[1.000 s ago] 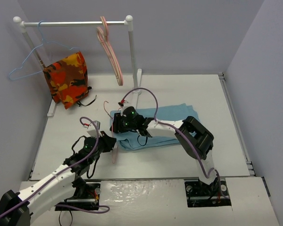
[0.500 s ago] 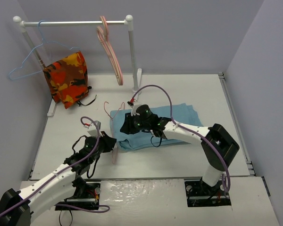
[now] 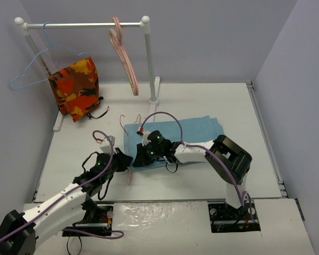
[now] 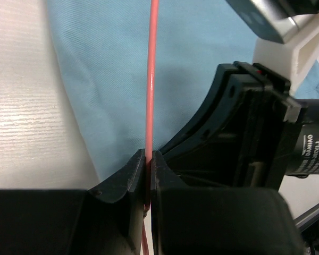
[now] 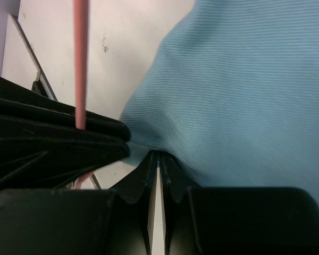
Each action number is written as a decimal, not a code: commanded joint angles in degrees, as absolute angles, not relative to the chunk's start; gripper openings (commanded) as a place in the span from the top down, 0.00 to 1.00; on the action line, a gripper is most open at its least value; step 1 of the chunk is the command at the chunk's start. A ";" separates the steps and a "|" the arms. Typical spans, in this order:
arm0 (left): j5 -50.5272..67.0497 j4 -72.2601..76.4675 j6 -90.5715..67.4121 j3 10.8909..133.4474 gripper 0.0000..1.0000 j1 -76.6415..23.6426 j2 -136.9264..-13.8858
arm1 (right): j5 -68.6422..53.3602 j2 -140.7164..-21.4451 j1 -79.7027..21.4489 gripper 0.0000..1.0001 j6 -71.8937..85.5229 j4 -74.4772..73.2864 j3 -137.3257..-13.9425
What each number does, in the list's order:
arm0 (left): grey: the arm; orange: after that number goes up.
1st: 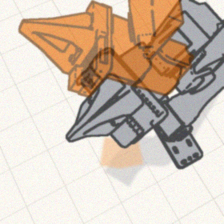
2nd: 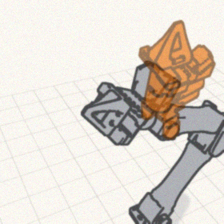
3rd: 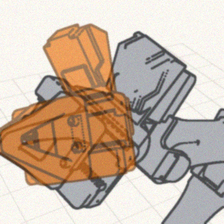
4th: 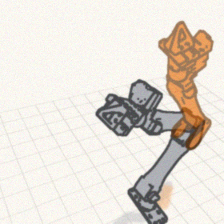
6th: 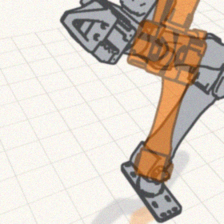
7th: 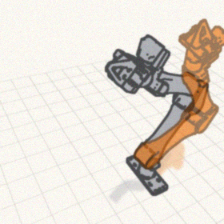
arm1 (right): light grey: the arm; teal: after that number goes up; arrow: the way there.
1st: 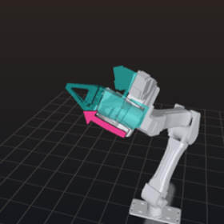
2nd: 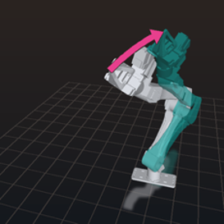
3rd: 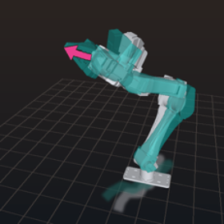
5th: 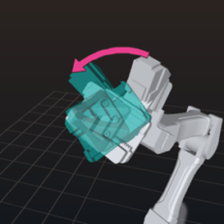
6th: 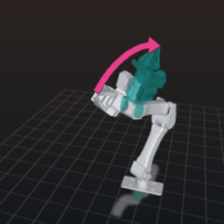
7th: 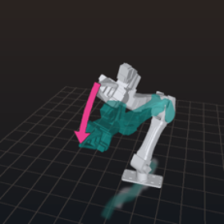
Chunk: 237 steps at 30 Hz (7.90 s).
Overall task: Place the trousers on the hanger
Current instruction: Place trousers on hanger
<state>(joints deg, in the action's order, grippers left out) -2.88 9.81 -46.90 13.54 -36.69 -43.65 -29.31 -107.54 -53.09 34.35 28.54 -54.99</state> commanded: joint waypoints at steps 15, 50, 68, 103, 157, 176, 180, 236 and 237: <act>-2.32 15.01 -48.40 18.42 1.00 -37.35 -44.98 | -19.17 -94.99 -52.32 0.88 20.44 15.01 -62.80; -2.00 14.94 -48.01 21.18 1.00 -37.56 -48.33 | -22.30 -104.83 -48.69 0.46 0.62 36.49 -75.31; -1.76 15.64 -48.78 22.08 1.00 -37.62 -49.48 | -23.47 -106.52 -48.66 0.70 1.08 38.84 -71.82; 3.41 -13.22 -51.54 33.80 0.32 -22.09 -46.32 | -29.99 -100.73 -45.84 1.00 -1.27 37.32 -67.64; 23.76 -16.01 -39.94 44.31 1.00 -13.54 -61.50 | -32.50 -95.93 -44.21 1.00 -2.92 36.32 -64.32; 16.58 -12.39 -49.87 32.42 1.00 -14.25 -40.88 | -8.80 -91.83 -48.48 1.00 -0.16 40.57 -59.13; 15.03 -13.18 -48.45 31.73 1.00 -14.33 -38.67 | -3.66 -91.34 -49.66 1.00 1.49 39.64 -58.29; 12.57 -18.54 -45.79 26.23 1.00 -14.68 -23.78 | 9.84 -86.40 -50.89 1.00 4.40 21.76 -57.71; 12.53 -18.58 -45.68 26.42 1.00 -14.68 -23.77 | 9.88 -86.40 -50.85 1.00 4.36 21.71 -57.62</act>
